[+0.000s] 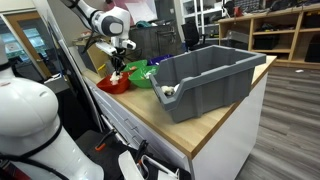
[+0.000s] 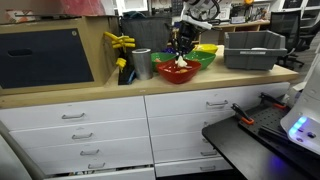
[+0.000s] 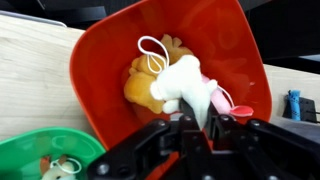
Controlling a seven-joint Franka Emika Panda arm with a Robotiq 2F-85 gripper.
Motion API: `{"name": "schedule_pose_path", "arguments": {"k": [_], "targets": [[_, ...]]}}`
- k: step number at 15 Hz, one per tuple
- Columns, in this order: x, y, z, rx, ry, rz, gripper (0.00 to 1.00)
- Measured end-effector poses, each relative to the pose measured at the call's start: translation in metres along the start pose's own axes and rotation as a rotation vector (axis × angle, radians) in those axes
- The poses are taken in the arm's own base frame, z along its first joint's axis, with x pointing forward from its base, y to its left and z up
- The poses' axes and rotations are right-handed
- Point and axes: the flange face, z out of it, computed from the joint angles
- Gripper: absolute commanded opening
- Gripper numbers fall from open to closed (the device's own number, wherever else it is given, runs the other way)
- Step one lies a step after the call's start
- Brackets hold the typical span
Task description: Remove the white plush toy from the grey container and put it in the red bowl.
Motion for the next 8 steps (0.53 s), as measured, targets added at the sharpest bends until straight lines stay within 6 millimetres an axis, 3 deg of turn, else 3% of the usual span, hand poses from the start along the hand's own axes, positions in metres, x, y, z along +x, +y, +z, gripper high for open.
{"name": "schedule_pose_path", "arguments": {"k": [6,8], "targets": [[0.000,-0.002,-0.005,-0.058,0.033,-0.130,0.91],[0.001,0.002,-0.015,-0.060,0.049,-0.135,1.00]]}}
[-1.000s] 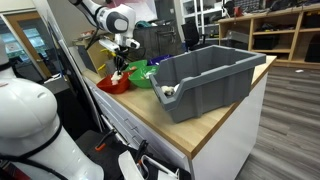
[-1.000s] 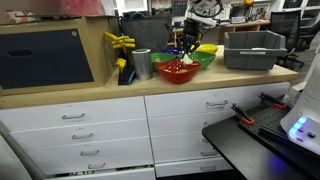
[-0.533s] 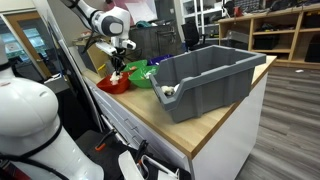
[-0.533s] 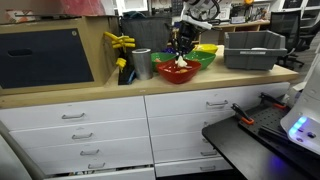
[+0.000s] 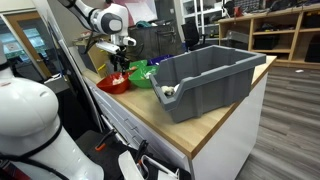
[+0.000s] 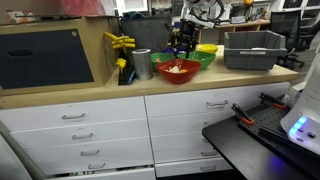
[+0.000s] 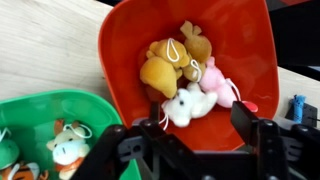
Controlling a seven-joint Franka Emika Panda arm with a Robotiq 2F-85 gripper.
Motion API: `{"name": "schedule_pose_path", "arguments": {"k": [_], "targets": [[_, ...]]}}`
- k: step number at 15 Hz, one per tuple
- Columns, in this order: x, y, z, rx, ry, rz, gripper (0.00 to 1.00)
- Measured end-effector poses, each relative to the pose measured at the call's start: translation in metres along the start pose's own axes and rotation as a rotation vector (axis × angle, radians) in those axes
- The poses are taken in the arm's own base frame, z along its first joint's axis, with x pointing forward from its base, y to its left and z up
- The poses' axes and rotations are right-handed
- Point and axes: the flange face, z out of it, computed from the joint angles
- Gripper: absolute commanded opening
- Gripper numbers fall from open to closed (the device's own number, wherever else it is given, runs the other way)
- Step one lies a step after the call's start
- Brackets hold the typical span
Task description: Remove the white plush toy from the grey container and put it in the red bowl.
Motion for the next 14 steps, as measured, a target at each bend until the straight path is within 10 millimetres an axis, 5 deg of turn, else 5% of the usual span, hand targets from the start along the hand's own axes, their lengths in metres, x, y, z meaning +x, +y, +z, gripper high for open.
{"name": "schedule_pose_path", "arguments": {"k": [14], "targets": [[-0.010,0.045,-0.091,-0.012,-0.135,0.054,1.00]]}}
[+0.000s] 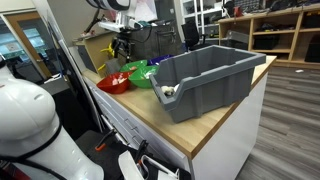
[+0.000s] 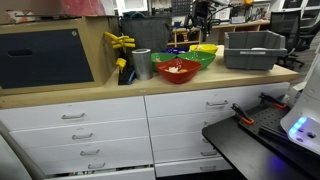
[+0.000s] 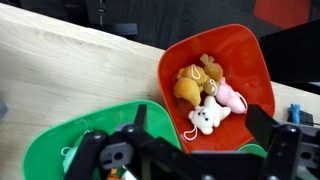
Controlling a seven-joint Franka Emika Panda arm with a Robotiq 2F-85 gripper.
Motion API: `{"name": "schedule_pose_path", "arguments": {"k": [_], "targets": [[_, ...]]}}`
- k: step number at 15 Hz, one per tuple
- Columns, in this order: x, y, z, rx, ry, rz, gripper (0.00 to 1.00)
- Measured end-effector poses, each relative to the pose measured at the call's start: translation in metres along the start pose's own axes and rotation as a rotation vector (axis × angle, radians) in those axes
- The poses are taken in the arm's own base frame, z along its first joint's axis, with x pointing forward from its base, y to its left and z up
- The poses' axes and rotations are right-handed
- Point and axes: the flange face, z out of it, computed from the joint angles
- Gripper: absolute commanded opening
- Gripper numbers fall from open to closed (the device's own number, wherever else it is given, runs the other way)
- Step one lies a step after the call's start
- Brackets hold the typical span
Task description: Remove the white plush toy from the grey container and put it in the red bowl.
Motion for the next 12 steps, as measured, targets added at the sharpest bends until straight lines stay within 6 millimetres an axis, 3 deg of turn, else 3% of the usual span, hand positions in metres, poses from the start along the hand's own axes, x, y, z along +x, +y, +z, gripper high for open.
{"name": "schedule_pose_path", "arguments": {"k": [7,12], "targets": [[-0.008,0.008,-0.053,-0.109,-0.051,-0.010,1.00],[-0.009,0.012,-0.085,-0.215,0.003,-0.032,1.00]]}}
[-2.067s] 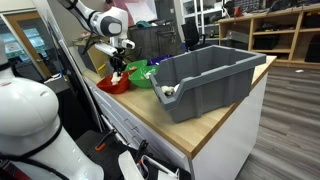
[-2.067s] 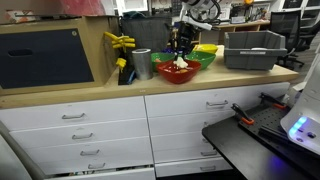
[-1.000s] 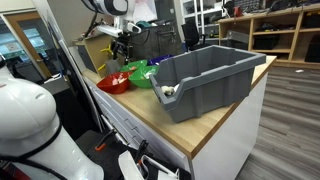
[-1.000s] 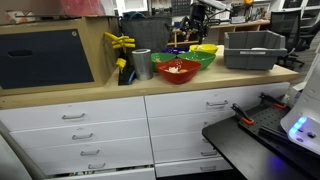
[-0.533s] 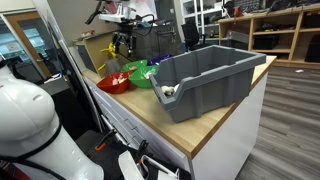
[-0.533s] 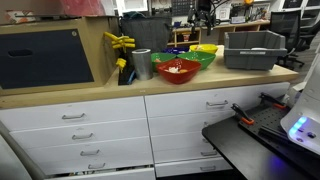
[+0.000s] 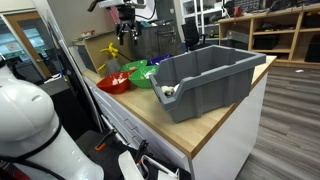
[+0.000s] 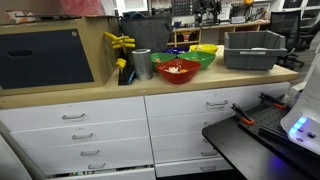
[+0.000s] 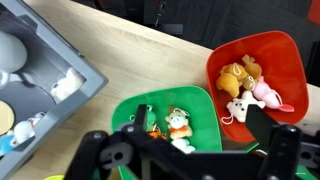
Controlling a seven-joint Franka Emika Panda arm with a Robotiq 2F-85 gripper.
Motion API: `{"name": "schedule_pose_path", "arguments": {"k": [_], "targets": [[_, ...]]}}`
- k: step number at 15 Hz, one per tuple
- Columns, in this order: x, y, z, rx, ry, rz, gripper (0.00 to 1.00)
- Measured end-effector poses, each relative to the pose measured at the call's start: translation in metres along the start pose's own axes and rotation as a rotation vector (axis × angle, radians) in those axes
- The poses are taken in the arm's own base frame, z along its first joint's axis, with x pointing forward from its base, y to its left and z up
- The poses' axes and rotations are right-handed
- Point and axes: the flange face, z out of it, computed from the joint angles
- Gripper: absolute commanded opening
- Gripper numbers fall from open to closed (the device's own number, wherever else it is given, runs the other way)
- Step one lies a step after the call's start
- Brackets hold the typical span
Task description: Remove the white plush toy from the grey container and put it in the red bowl.
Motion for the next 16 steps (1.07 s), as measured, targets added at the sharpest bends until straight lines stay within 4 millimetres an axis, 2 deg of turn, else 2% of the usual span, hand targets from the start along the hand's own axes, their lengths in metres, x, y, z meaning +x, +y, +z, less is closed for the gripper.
{"name": "schedule_pose_path", "arguments": {"k": [10,16], "targets": [[-0.029,0.005,-0.044,-0.052,0.167,-0.084,1.00],[-0.052,0.019,-0.053,-0.127,0.253,-0.119,1.00]]}}
